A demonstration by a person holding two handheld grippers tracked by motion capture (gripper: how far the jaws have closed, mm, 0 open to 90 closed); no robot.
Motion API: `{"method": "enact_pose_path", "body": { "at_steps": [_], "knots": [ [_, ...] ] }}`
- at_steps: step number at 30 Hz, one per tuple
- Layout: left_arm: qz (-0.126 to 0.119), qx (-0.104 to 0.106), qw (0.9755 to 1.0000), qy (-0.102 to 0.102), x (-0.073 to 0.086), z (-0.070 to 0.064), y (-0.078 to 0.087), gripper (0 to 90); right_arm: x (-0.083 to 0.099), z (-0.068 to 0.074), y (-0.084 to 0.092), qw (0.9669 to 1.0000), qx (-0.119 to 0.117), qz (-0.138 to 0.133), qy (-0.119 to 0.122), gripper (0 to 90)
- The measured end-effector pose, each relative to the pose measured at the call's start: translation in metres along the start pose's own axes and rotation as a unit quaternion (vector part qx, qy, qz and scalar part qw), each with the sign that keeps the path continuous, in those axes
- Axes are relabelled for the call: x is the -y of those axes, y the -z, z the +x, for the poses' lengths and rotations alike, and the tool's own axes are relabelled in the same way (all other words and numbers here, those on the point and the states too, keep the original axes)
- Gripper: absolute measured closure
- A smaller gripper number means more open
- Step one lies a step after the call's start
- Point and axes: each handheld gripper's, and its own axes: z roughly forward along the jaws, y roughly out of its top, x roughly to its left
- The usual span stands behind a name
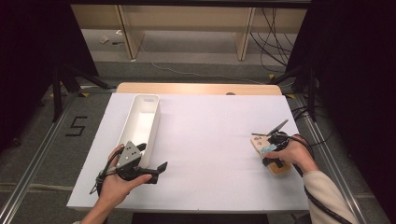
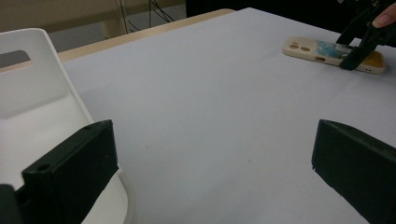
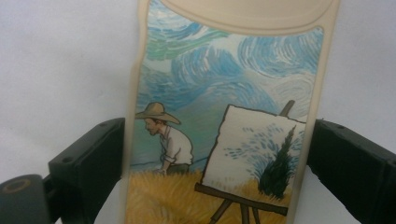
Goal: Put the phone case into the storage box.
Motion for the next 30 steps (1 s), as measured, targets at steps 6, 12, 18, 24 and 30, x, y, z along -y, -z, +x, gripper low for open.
{"method": "enact_pose_path", "body": {
  "at_steps": [6, 12, 18, 24, 30],
  "knots": [
    [0.000, 0.000, 1.0000, -0.001, 0.000, 0.000, 0.000, 0.0, 0.000, 0.000, 0.000, 1.0000, -0.001, -0.001, -0.010, 8.2],
    [0.000, 0.000, 1.0000, -0.002, 0.000, 0.000, 0.000, 0.0, 0.001, 0.000, 0.001, 0.9999, -0.001, -0.001, -0.013, 9.1],
    [0.000, -0.001, 1.0000, -0.002, 0.000, 0.000, 0.000, 0.0, 0.001, 0.000, 0.003, 0.9999, -0.002, -0.005, -0.013, 10.6],
    [0.000, -0.001, 1.0000, -0.001, 0.000, 0.000, 0.000, 0.0, 0.003, 0.000, 0.007, 0.9998, -0.002, -0.015, -0.013, 11.0],
    [-0.001, -0.001, 1.0000, -0.001, 0.000, 0.000, 0.000, 0.0, 0.004, 0.001, 0.012, 0.9993, -0.001, -0.033, -0.015, 11.0]
  ]
}}
